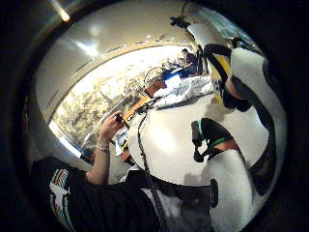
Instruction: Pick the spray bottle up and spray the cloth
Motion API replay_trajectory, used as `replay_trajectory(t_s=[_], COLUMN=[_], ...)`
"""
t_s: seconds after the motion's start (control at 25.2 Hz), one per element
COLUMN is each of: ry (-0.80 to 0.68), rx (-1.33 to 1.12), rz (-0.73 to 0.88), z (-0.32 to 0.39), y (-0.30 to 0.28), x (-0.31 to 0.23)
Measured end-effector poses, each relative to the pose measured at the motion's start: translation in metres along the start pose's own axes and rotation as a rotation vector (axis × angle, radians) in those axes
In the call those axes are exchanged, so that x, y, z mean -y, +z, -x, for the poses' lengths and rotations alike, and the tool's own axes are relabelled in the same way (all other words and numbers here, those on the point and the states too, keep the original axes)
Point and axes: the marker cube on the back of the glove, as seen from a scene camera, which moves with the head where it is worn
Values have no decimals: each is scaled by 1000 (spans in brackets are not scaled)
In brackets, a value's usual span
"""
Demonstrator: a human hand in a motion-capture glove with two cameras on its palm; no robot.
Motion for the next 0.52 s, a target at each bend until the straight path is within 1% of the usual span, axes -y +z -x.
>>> replay_trajectory(t_s=[0.12, 0.32, 0.52], ry=[-23, -73, -96], rx=[-19, 6, 12], rz=[0, 55, 75], z=[1, 7, 11], y=[-1, 4, 13], x=[6, 11, 17])
